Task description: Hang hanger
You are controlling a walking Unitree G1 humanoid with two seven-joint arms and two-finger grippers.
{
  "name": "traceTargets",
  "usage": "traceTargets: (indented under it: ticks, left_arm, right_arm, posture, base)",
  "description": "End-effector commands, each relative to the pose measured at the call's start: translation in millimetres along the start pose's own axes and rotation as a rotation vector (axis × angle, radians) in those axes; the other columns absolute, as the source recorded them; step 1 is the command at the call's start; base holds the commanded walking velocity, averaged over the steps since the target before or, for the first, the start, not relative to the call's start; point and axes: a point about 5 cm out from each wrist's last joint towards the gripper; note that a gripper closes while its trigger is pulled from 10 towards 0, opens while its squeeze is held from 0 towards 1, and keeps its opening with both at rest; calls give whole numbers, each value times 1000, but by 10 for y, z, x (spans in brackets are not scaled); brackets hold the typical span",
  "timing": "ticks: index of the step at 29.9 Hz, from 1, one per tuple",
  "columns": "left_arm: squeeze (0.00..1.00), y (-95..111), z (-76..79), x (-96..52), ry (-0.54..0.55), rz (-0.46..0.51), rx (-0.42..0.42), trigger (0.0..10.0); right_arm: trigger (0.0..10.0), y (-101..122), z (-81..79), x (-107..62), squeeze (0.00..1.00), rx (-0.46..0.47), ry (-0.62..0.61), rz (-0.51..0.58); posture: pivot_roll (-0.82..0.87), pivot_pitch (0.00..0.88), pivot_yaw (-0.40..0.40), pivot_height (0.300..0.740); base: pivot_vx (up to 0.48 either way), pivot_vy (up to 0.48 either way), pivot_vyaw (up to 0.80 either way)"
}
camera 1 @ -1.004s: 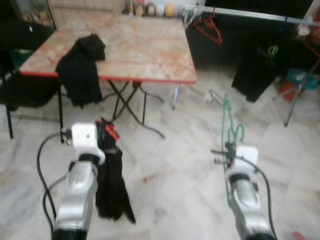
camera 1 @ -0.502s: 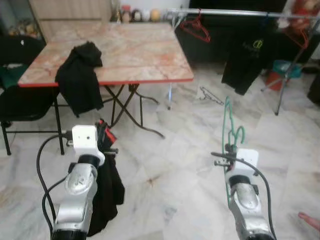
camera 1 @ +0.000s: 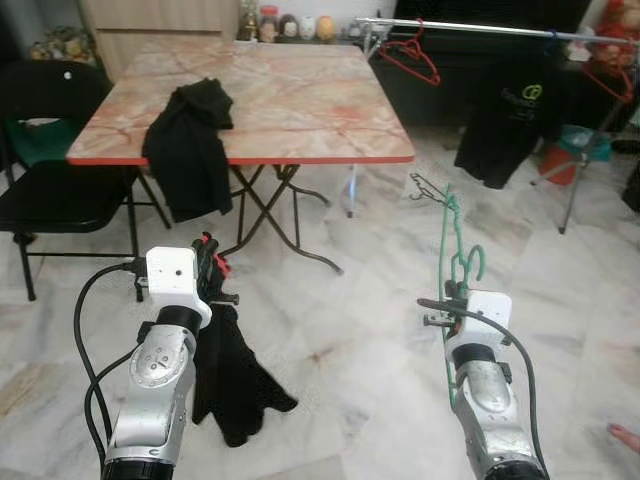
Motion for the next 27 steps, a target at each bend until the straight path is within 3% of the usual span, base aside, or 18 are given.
traceTargets:
  ticks: [1,10,14,16,19,22,24,25,27]
  left_arm:
    - [0,118,19,11,-14,59,3,10000]
    - [0,123,11,10,-14,60,10,10000]
    - [0,125,9,11,-12,63,12,10000]
    - [0,128,9,12,-11,66,11,10000]
    - [0,129,9,14,-11,66,10,10000]
    - [0,131,9,23,-11,67,11,10000]
    - [0,138,0,26,-10,71,12,10000]
    - [0,143,-3,28,-9,72,12,10000]
    - [0,157,-13,35,-7,76,15,10000]
  right_arm:
    - [10000,-12,57,-10,0,2,-20,0]
    - [10000,-33,71,-14,0,3,-30,-5]
    - [10000,-129,128,-28,0,72,-77,-69]
    - [10000,-462,303,-145,0,82,-167,-262]
    - [10000,-656,401,-253,0,136,-220,-376]
    - [10000,-871,429,-398,0,66,-179,-524]
    - [10000,-1038,449,-548,0,-46,-127,-652]
    - [10000,-1070,454,-581,0,-53,-118,-676]
    - [10000,-1151,448,-670,0,-169,-44,-738]
  posture:
    - [54,0,-49,736]
    - [55,0,-49,736]
    - [52,0,-49,736]
    - [49,0,-50,736]
    - [49,0,-50,736]
    - [42,0,-45,736]
    - [42,0,-46,736]
    - [46,0,-46,736]
    - [47,0,-45,736]
  base:
    - [247,0,0]
    - [268,0,0]
    - [299,0,0]
    - [300,0,0]
    - [303,0,0]
    - [304,0,0]
    - [307,0,0]
    - [307,0,0]
    - [311,0,0]
Point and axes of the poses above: a point about 5 cm out from each wrist's last joint towards the gripper, its own x axis pointing out of the wrist towards the gripper, its own y axis along the axis of the wrist's last joint, z = x × y, and after that the axes turned 3 degrees about x, right-handed
